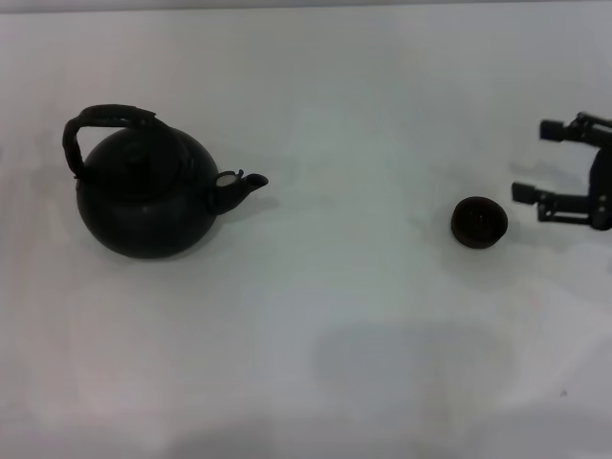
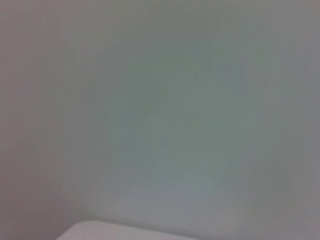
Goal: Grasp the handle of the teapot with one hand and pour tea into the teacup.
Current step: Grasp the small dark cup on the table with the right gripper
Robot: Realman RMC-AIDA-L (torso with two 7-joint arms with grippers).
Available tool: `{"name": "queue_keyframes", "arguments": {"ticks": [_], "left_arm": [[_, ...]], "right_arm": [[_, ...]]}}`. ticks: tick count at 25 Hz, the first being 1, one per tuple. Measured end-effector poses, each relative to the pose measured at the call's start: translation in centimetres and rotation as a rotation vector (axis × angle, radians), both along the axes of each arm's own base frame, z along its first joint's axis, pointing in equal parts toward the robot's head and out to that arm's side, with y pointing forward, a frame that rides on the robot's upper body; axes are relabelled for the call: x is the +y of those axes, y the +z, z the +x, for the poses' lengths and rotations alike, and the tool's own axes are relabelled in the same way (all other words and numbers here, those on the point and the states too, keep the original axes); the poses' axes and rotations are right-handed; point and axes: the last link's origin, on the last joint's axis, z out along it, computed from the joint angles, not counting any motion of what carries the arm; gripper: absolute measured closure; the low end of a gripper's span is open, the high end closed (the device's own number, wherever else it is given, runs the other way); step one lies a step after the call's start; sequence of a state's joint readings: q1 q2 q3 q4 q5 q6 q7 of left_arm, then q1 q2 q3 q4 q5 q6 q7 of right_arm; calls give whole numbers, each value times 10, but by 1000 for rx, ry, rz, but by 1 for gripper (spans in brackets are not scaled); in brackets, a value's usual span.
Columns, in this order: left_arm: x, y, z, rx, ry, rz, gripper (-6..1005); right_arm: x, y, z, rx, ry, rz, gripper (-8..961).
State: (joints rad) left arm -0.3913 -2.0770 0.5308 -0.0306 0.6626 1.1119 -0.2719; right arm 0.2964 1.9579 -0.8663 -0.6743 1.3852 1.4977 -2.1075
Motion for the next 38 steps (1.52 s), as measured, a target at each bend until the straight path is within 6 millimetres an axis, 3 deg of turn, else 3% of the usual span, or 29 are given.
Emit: {"name": "queue_keyframes", "arguments": {"ticks": [13, 38], "left_arm": [[-2, -6, -5, -39, 38, -23, 118], [2, -5, -2, -32, 21, -21, 118]], "right_arm": [[17, -38, -14, -67, 1, -119, 77], [15, -53, 4, -157, -104, -176, 82]]}}
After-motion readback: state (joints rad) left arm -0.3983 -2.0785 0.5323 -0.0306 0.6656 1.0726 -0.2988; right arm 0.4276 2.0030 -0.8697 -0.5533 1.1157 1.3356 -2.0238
